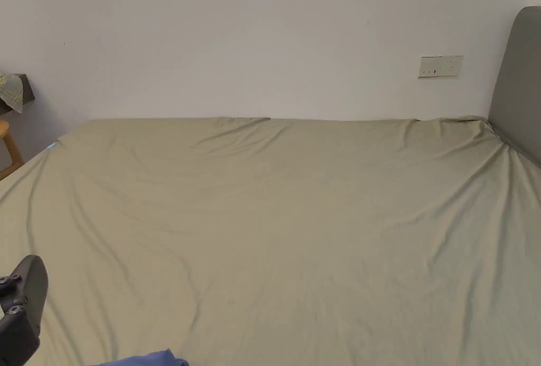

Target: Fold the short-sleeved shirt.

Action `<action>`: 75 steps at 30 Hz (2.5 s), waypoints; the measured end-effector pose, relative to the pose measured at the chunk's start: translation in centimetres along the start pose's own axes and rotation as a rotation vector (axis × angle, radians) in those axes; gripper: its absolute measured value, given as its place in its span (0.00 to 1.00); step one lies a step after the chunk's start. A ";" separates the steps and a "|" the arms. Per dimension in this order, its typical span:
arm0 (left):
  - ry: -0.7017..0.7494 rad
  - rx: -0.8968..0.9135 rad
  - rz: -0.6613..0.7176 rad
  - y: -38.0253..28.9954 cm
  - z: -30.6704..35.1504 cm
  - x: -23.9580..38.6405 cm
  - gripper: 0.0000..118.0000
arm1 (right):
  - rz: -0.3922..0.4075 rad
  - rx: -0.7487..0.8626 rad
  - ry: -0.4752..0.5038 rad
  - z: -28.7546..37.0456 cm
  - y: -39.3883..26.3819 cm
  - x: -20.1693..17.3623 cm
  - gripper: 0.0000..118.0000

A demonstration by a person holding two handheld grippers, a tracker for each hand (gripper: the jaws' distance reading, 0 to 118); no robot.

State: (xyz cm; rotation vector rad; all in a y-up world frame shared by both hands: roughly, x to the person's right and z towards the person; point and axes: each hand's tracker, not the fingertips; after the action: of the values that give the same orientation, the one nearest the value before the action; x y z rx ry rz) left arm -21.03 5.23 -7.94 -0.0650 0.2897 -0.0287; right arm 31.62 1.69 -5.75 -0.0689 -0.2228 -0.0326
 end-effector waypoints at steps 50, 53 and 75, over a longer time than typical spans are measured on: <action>-0.057 -0.113 -0.001 -1.8 -2.4 3.0 0.00 | 0.027 -0.032 0.039 -2.0 -0.3 -0.8 0.01; -0.058 -0.111 -0.002 -1.6 -2.4 3.3 0.00 | 0.030 -0.031 0.038 -2.0 -0.3 -0.9 0.01; -0.081 -0.118 -0.005 -0.5 -2.6 4.2 0.00 | 0.031 -0.035 0.043 -2.2 -0.2 -1.0 0.01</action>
State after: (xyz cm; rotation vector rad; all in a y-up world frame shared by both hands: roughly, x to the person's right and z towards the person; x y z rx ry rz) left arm -17.72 4.37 -11.59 -0.1840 0.2104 -0.0141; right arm 31.14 1.33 -8.08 -0.1061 -0.1786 -0.0068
